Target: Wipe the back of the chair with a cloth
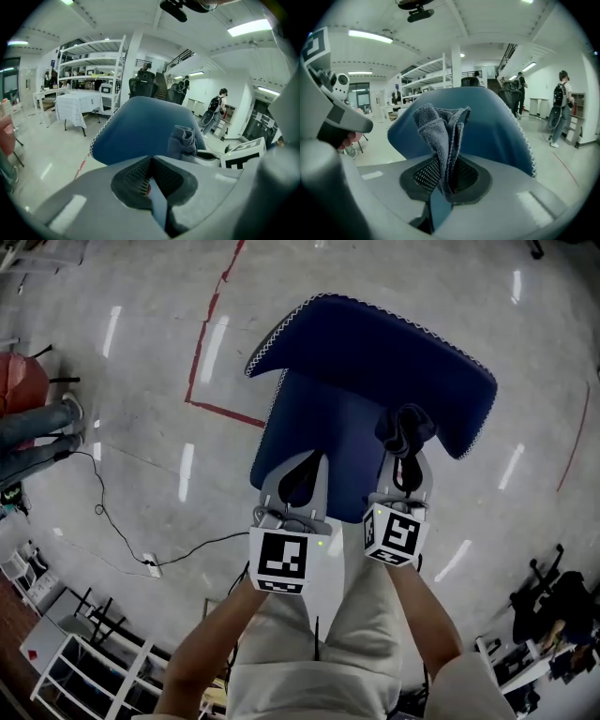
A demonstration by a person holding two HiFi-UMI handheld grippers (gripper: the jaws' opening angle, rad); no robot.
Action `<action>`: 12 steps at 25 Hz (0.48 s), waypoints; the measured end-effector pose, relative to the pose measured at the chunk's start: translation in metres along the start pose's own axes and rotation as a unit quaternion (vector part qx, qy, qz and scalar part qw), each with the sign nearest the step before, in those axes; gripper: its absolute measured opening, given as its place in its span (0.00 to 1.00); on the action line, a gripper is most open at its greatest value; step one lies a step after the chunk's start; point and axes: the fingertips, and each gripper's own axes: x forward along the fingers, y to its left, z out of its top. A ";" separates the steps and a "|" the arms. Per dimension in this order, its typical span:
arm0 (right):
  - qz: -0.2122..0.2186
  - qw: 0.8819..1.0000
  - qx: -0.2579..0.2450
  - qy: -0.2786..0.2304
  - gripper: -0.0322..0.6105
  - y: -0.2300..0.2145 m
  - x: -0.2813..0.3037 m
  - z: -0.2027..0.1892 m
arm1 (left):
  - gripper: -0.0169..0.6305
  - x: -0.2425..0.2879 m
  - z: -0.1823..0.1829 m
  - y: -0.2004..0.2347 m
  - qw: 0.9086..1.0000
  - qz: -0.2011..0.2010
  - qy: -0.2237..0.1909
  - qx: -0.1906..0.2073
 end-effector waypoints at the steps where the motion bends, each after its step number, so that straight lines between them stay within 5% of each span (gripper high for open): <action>1: 0.016 1.000 -0.007 -0.010 0.16 0.008 0.006 0.001 | 0.03 0.001 -0.001 0.004 1.000 0.009 -0.008 0.001; 8: 0.102 0.993 -0.041 -0.053 0.16 0.072 0.045 -0.006 | 0.03 0.003 -0.011 0.045 0.994 0.078 -0.072 0.026; 12: 0.114 0.990 -0.042 -0.067 0.16 0.091 0.061 -0.009 | 0.03 0.004 -0.017 0.060 0.989 0.082 -0.091 0.082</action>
